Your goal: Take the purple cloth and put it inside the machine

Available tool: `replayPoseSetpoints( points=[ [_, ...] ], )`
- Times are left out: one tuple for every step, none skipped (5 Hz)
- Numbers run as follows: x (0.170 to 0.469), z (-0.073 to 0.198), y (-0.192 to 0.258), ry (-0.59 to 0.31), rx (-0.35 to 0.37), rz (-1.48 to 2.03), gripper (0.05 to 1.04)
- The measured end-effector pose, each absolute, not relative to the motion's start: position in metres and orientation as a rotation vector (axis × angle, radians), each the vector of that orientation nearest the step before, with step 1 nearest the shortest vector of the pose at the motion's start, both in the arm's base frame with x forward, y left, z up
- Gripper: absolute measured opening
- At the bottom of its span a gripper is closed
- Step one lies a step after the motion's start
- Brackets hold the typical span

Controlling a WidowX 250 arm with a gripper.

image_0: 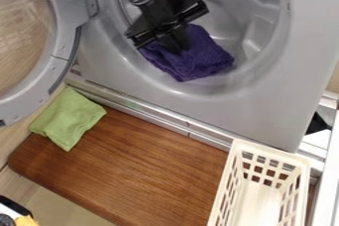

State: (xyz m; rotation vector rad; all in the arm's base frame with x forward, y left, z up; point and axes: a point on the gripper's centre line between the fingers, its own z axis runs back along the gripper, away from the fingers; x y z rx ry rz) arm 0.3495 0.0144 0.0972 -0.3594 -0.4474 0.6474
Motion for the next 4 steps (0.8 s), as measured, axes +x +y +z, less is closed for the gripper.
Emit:
replayPoseSetpoints(
  points=[
    [0.375,0.089,0.017,-0.447,-0.340,0.660,0.055],
    [0.391,0.082,0.015,-0.445,-0.329,0.654,0.055],
    [0.396,0.070,0.008,-0.394,-0.314,0.606,0.071],
    [0.390,0.065,0.006,-0.382,-0.330,0.635,0.215]
  ],
)
